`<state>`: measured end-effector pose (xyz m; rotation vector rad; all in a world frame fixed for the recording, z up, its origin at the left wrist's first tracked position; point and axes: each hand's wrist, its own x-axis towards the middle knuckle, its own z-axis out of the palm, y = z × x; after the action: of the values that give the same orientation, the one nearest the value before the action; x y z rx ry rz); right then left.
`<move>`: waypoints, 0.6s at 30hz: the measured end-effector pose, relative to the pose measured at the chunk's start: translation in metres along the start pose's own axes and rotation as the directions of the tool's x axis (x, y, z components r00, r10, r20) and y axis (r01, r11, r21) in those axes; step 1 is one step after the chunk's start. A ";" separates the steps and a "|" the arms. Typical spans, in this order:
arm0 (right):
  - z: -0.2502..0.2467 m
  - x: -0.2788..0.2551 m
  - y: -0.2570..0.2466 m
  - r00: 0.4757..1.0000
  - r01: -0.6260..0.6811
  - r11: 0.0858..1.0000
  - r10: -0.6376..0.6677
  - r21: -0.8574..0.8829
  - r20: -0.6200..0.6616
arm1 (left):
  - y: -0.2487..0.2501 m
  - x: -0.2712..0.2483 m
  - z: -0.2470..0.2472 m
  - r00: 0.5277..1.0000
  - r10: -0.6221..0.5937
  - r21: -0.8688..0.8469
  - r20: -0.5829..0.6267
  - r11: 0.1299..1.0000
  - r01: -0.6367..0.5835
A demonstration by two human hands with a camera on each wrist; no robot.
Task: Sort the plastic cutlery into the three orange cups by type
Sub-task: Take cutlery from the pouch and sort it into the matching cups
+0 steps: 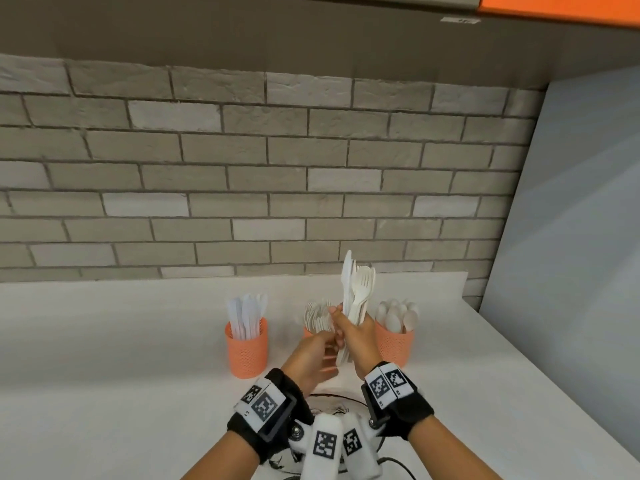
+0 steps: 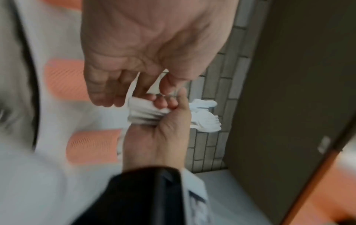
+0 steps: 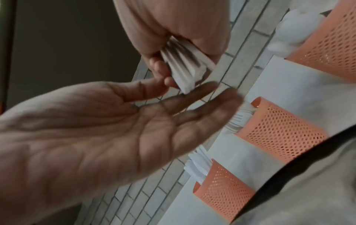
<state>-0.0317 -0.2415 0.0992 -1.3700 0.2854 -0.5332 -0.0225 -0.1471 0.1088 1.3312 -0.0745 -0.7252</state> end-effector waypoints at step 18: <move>0.001 0.004 0.015 0.977 -0.093 0.991 0.110 -0.101 0.183 | 0.053 0.052 -0.016 0.809 0.559 0.504 -0.182 0.759 -0.411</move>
<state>-0.0248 -0.2412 0.0852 -1.4754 0.2262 -0.3059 0.0484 -0.1572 0.1343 1.7588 -0.3352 -0.0164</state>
